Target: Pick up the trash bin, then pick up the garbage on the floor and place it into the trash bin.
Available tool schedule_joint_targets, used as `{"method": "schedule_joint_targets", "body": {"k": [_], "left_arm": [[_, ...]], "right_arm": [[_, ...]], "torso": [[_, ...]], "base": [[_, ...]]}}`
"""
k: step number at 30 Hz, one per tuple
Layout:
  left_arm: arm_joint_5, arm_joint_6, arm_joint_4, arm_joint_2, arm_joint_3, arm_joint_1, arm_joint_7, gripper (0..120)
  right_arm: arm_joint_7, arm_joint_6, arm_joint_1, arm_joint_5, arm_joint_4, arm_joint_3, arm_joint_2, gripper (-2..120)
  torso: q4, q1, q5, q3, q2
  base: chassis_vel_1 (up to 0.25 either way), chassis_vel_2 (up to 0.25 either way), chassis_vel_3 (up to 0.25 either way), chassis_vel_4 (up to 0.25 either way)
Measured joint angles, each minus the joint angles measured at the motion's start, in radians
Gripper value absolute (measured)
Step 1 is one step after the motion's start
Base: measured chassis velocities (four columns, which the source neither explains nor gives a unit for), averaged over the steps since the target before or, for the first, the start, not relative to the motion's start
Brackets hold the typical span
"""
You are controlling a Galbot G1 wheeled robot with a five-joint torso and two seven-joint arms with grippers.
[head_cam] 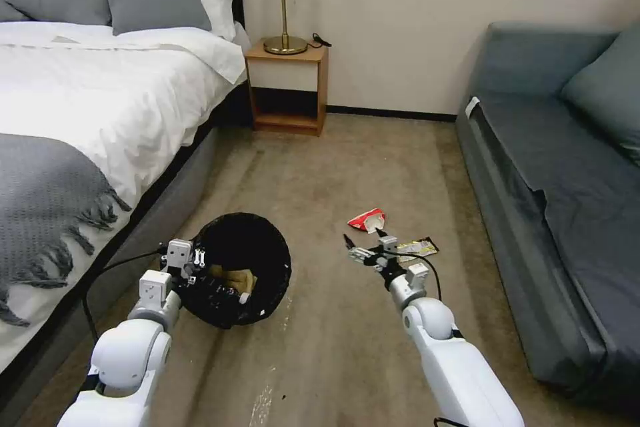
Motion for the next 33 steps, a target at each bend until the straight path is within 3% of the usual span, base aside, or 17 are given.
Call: {"method": "schedule_joint_targets", "body": {"k": [13, 33], "left_arm": [[0.000, -0.003, -0.006, 0.004, -0.005, 0.013, 0.001, 7], [0.003, -0.023, -0.005, 0.000, -0.007, 0.028, 0.012, 7]], "right_arm": [[0.025, 0.007, -0.006, 0.017, -0.075, 0.120, 0.007, 100], [0.001, 0.024, -0.003, 0.053, -0.110, 0.177, -0.002, 100]], "torso": [[0.0001, 0.000, -0.0002, 0.000, 0.000], [0.0001, 0.000, 0.0000, 0.000, 0.000]], "base": [[0.000, 0.000, 0.000, 0.000], [0.000, 0.000, 0.000, 0.000]]}}
